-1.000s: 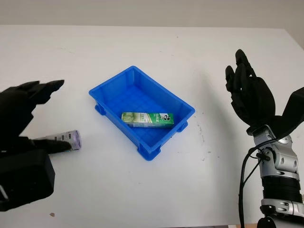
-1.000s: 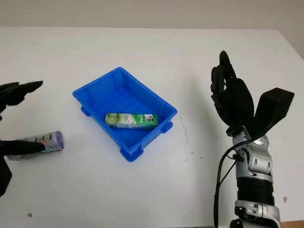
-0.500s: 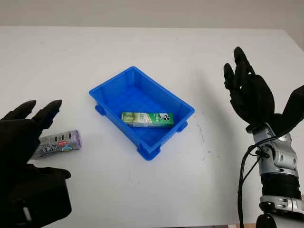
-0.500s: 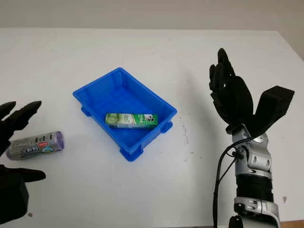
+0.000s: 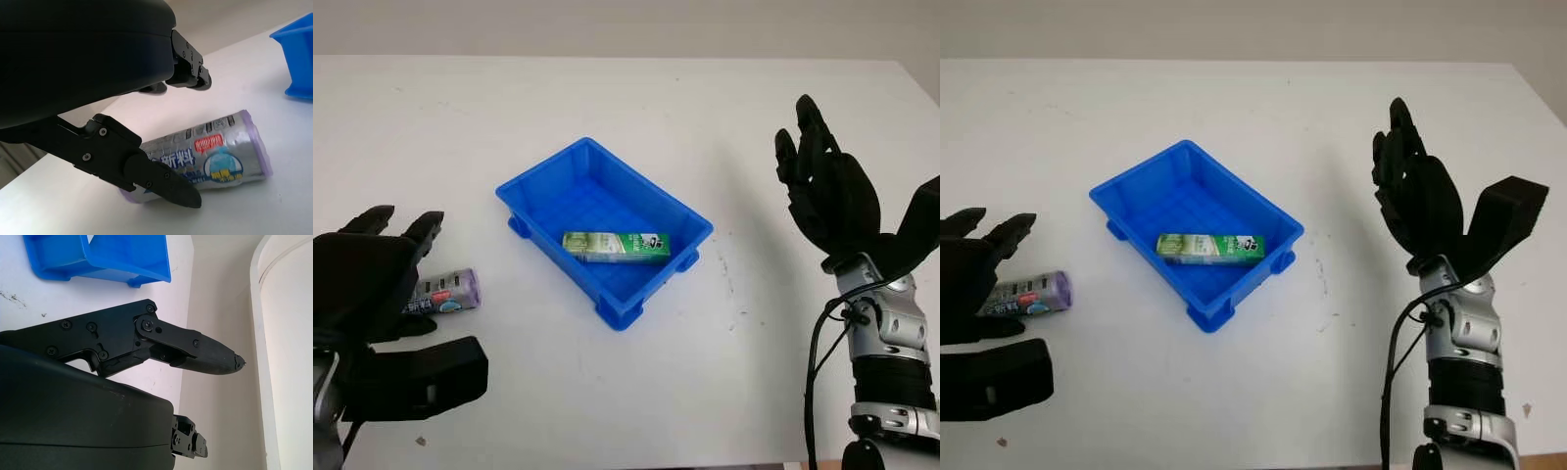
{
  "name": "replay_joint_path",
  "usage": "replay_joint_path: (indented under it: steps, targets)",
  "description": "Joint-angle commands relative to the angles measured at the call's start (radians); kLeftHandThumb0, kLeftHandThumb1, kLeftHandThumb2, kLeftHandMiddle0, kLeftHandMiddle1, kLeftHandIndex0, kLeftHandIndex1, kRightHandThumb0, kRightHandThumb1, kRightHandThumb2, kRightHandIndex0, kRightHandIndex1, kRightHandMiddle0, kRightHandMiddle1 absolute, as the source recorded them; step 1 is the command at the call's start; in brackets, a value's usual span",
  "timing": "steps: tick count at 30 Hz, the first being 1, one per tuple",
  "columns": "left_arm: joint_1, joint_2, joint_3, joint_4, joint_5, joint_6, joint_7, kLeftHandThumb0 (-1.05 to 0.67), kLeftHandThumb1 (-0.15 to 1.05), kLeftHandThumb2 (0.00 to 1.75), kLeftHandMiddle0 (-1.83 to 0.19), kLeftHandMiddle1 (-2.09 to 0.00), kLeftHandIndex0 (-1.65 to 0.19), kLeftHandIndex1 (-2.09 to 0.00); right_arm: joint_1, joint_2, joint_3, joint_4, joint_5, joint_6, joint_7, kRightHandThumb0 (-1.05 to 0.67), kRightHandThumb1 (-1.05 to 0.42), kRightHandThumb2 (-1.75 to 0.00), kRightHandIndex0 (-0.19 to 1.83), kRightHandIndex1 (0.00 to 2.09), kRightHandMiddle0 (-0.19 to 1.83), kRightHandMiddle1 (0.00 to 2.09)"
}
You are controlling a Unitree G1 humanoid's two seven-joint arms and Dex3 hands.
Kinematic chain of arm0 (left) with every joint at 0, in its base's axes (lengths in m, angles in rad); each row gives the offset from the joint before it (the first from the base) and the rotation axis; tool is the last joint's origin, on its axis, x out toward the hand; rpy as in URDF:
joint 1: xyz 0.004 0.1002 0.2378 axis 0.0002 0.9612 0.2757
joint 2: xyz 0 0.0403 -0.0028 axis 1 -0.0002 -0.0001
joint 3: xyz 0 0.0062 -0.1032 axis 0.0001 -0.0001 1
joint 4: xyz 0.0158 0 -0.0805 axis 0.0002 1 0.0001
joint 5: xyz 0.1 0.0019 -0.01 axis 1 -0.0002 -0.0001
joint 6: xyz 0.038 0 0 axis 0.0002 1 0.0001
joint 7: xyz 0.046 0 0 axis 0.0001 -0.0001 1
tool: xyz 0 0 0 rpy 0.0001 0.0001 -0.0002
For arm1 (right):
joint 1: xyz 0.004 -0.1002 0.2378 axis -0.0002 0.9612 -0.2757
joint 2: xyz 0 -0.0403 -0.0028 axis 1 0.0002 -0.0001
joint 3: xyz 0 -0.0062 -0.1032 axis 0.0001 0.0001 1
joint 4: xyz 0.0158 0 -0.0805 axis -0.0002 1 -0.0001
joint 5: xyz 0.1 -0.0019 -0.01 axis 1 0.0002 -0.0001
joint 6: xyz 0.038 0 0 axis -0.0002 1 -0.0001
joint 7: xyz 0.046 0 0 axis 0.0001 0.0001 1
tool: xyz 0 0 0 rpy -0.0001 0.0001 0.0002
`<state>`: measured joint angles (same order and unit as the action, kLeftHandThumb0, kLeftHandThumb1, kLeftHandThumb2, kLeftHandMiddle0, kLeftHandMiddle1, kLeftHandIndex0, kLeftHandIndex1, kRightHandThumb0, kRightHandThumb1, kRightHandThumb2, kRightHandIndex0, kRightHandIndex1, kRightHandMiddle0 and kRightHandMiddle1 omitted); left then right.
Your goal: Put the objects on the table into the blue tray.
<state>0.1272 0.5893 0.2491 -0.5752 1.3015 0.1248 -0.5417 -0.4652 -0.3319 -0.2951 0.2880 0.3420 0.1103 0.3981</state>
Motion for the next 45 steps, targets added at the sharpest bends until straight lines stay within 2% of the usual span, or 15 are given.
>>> replay_joint_path:
  steps: [1, 3, 4, 6, 9, 11, 15, 24, 30, 32, 35, 38, 41, 44, 45]
  targets:
    - [-0.011, 0.03, -0.017, 0.011, 0.02, -0.02, 0.038, -0.39, 0.98, 0.05, -0.24, -1.6, -0.52, -0.18, 0.005, -0.022, -0.011, -0.017, 0.011, 0.004, 0.009, -0.74, -1.05, -0.67, -0.19, 0.0, -0.19, 0.0]
    - [-0.013, 0.056, -0.03, 0.019, 0.05, -0.041, 0.063, -0.37, 0.99, 0.05, -0.31, -1.93, -0.6, -0.31, 0.006, -0.024, -0.011, -0.018, 0.007, 0.003, 0.007, -0.74, -1.05, -0.67, -0.19, 0.0, -0.19, 0.0]
    - [-0.016, 0.062, -0.035, 0.022, 0.062, -0.046, 0.073, -0.38, 0.99, 0.05, -0.47, -2.03, -0.53, -0.72, 0.006, -0.025, -0.01, -0.02, 0.003, 0.002, 0.003, -0.74, -1.05, -0.66, -0.19, 0.0, -0.19, 0.0]
    - [-0.027, 0.077, -0.051, 0.037, 0.103, -0.052, 0.081, -0.4, 0.97, 0.05, -0.59, -2.08, -0.49, -1.04, 0.007, -0.029, -0.008, -0.02, 0.0, -0.003, 0.004, -0.74, -1.05, -0.66, -0.19, 0.0, -0.19, 0.0]
    - [-0.057, 0.126, -0.087, 0.054, 0.159, -0.076, -0.009, -0.54, 1.01, 0.08, -0.76, -2.09, -0.41, -1.19, 0.002, -0.03, -0.011, -0.012, 0.006, -0.01, 0.009, -0.74, -1.05, -0.66, -0.19, 0.0, -0.19, 0.0]
    - [-0.074, 0.151, -0.101, 0.066, 0.151, -0.098, -0.039, -0.63, 1.04, 0.18, -0.77, -2.09, -0.3, -1.6, -0.001, -0.03, -0.012, -0.004, 0.005, -0.019, 0.01, -0.74, -1.05, -0.66, -0.19, 0.0, -0.19, 0.0]
    - [-0.082, 0.155, -0.113, 0.091, 0.13, -0.115, 0.032, -0.65, 1.05, 0.29, -0.79, -2.09, -0.24, -2.04, -0.005, -0.028, -0.013, 0.0, 0.003, -0.026, 0.005, -0.74, -1.05, -0.66, -0.19, 0.0, -0.19, 0.0]
    - [-0.142, 0.151, -0.096, 0.107, 0.05, -0.11, 0.121, -0.55, 1.05, 0.39, -0.68, -2.09, -0.15, -2.09, -0.013, -0.029, -0.018, 0.014, 0.007, -0.029, 0.006, -0.74, -1.05, -0.65, -0.19, 0.0, -0.19, 0.0]
    - [-0.208, 0.14, -0.063, 0.146, -0.096, -0.118, 0.285, -0.47, 1.05, 0.24, -0.73, -2.09, -0.17, -2.06, -0.012, -0.027, -0.015, 0.017, 0.004, -0.036, 0.009, -0.73, -1.05, -0.65, -0.19, 0.0, -0.19, 0.0]
    - [-0.24, 0.142, -0.046, 0.154, -0.165, -0.12, 0.316, -0.47, 1.05, 0.25, -0.75, -2.09, -0.29, -2.09, -0.011, -0.028, -0.013, 0.018, 0.0, -0.039, 0.008, -0.73, -1.05, -0.66, -0.19, 0.0, -0.19, 0.0]
    - [-0.312, 0.124, -0.006, 0.12, -0.325, -0.082, 0.273, -0.45, 1.05, 0.22, -0.78, -2.09, -0.46, -2.09, -0.008, -0.028, -0.014, 0.012, 0.005, -0.031, 0.004, -0.74, -1.05, -0.64, -0.19, 0.0, -0.19, 0.0]
    - [-0.427, 0.101, 0.026, 0.017, -0.5, 0.047, 0.129, -0.41, 1.05, 0.15, -0.83, -2.09, -0.55, -2.09, -0.007, -0.029, -0.014, 0.012, 0.005, -0.033, 0.005, -0.74, -1.05, -0.64, -0.19, 0.0, -0.19, 0.0]
    - [-0.526, 0.116, 0.047, -0.072, -0.601, 0.19, 0.002, -0.48, 1.05, 0.17, -0.92, -1.9, -0.69, -1.86, -0.007, -0.028, -0.014, 0.012, 0.005, -0.032, 0.003, -0.74, -1.05, -0.64, -0.19, 0.0, -0.19, 0.0]
    - [-0.614, 0.157, 0.076, -0.118, -0.707, 0.278, -0.087, -0.45, 1.05, 0.13, -0.96, -1.9, -0.75, -1.69, -0.003, -0.024, -0.011, 0.0, 0.003, -0.018, -0.008, -0.74, -1.05, -0.63, -0.19, 0.0, -0.19, 0.0]
    - [-0.637, 0.165, 0.081, -0.124, -0.74, 0.306, -0.106, -0.43, 1.05, 0.11, -0.9, -2.0, -0.73, -1.84, -0.002, -0.023, -0.009, -0.002, 0.002, -0.015, -0.012, -0.74, -1.05, -0.63, -0.19, 0.0, -0.19, 0.0]
